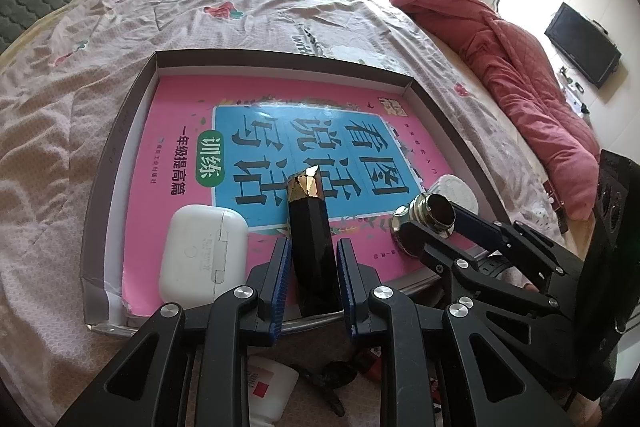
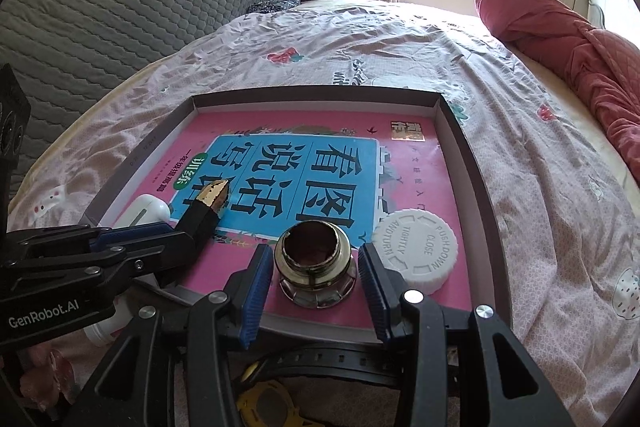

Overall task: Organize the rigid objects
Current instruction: 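Lower the black case and silver cylinder onto the workbook in the tray, then open both tools, releasing the black case and silver cylinder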

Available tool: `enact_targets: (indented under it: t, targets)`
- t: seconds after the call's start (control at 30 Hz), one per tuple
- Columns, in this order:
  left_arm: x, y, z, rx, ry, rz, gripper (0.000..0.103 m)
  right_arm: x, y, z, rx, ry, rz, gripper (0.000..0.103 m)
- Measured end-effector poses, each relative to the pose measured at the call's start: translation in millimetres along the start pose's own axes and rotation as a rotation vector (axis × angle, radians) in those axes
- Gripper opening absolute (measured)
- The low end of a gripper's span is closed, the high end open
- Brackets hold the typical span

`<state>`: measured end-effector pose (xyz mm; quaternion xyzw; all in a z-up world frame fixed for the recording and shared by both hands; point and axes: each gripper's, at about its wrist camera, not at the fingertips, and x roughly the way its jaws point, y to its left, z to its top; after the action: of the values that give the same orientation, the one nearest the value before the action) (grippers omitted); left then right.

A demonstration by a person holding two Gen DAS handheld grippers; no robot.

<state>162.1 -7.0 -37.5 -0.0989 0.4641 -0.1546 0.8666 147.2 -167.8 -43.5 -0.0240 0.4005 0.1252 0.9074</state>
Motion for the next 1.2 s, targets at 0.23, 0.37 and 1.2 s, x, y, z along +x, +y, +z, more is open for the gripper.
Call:
enact_targets:
  t: [0.23, 0.37, 1.2]
  targets:
    - [-1.6, 1.2, -0.2, -0.007, -0.006, 0.000, 0.038, -8.1, 5.1, -0.1, -0.033, -0.048, 0.000, 0.048]
    - [-4.5, 4.0, 0.0, -0.015, -0.016, -0.007, 0.047, -13.3, 3.3, 1.0, -0.021, -0.077, 0.022, 0.049]
    - [-44.9, 8.9, -8.3, -0.038, -0.105, 0.015, 0.057, -62.0, -16.9, 5.1, 0.074, -0.269, 0.010, 0.056]
